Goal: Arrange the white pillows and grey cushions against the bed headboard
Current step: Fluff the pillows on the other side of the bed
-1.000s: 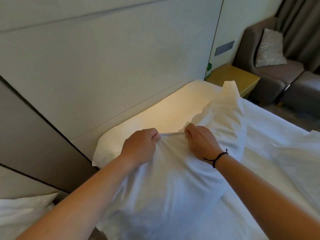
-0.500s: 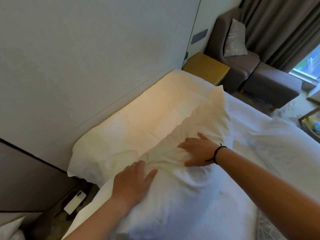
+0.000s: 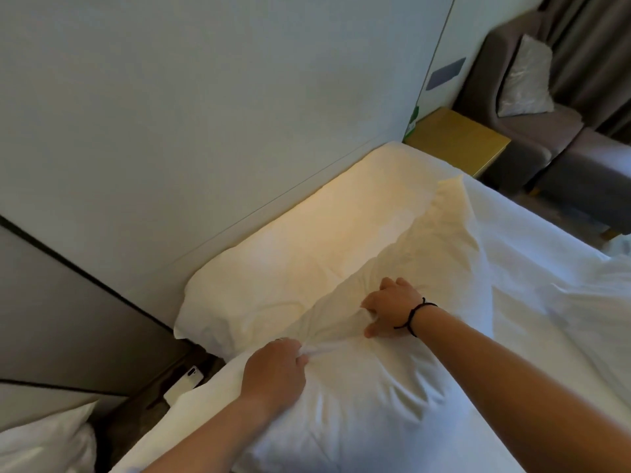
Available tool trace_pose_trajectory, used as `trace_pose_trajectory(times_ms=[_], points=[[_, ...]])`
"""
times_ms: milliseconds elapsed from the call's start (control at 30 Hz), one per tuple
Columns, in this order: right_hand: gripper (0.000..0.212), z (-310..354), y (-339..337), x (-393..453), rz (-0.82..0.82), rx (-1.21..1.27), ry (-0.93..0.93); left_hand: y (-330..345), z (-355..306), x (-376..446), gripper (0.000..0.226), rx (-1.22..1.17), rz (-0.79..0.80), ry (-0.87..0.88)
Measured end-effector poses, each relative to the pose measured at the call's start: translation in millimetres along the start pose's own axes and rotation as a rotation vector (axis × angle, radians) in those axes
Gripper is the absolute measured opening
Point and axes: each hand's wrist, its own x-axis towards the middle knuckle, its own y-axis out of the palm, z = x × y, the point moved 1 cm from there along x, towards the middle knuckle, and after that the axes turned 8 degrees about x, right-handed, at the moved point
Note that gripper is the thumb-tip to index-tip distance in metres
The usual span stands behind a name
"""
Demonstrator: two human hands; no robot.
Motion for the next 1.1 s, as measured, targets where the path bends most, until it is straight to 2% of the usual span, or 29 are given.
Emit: trace_pose_trajectory(times_ms=[167, 333, 467, 667, 800, 900, 1000, 1100], points=[[0.027, -7.7, 5.2, -3.4, -0.193, 0.008, -0.063, -16.7, -15.7, -4.8, 0.021, -0.012, -0.155, 0.070], [0.022, -20.9, 17.6, -25.3, -0.447, 0.262, 0.027, -16.9, -22.0, -0.9, 0.016, 0.001, -0.183, 0.069], [0.022, -24.7, 8.4, -34.9, -0.560, 0.308, 0.077, -14.7, -11.1, 4.4, 0.059, 0.169, -0.113, -0.004], [0.021, -16.8, -14.6, -28.3, -0.683, 0.297, 0.129, -38.7, -5.8, 27.5, 0.035, 0.212, -0.191, 0.064], [0.030, -28.0, -46.2, -17.9, -0.854, 0.314, 0.168, -74.4, -8.4, 60.3, 0.038, 0.170, -0.291, 0.126], [0.036, -44.2, -86.7, -6.3, -0.989, 0.319, 0.189, -114.4, -18.2, 94.0, 0.039, 0.134, -0.396, 0.234], [0.031, -57.7, -141.9, 18.2, -1.053, 0.344, 0.230, -160.0, -23.8, 131.7, 0.037, 0.115, -0.470, 0.347], [0.029, -62.9, -207.9, 54.4, -1.103, 0.312, 0.236, -207.0, -16.9, 177.3, 0.035, 0.101, -0.549, 0.380]])
